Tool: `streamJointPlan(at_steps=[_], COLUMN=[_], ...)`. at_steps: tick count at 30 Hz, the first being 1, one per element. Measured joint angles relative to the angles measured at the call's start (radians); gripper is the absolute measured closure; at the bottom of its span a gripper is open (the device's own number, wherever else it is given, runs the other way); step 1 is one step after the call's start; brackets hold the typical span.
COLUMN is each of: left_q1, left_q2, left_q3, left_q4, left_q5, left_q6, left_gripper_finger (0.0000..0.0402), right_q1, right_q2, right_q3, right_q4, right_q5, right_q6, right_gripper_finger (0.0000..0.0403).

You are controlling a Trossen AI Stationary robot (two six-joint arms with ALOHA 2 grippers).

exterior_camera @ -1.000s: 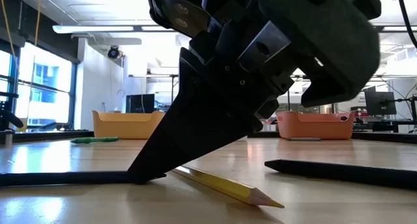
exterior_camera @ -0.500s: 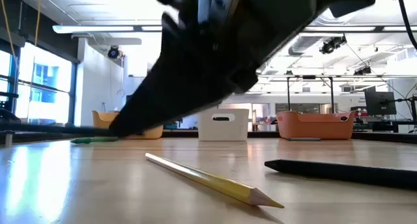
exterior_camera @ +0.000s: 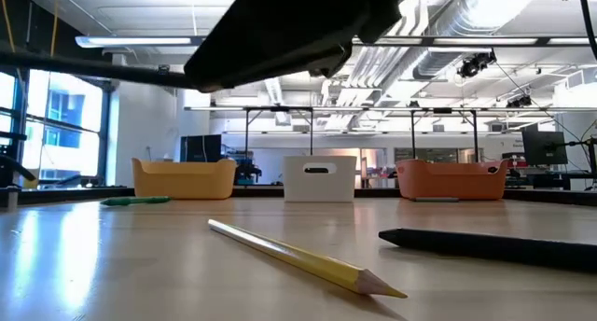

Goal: Sort crayons/erasers/pens/pencils in bins
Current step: Put the blue pencil into the orange bin

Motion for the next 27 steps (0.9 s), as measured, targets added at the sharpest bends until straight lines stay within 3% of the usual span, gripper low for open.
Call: streamJointPlan(at_steps=[9,13,17,27], left_q1=[0.151,0.188,0.212,0.244], left_q2=[0.0,0.0,0.0,0.0], left_q3=[0.0,0.0,0.0,0.0], left_q4=[0.184,0.221,0.222,0.26], left_q5=[0.248,0.323,0.365,0.423], left_q6=[0.307,0.373,0.4,0.454], left_gripper_finger=[0.0225,0.0231,0.0262,0.0382], right_q1=[0.004,0.007,0.012,0.018], right_q2=[0.002,0.002,0.002,0.002], right_q3=[0.0,0.002,0.002,0.002], right_q4=[-0.004,-0.005,-0.004,-0.007], right_q5=[0.002,0.002,0.002,-0.013], right_q6=[-0.025,-0.027,-0.034,-0.044], right_gripper_finger=[0.0396,0.0396,0.0396,0.0396])
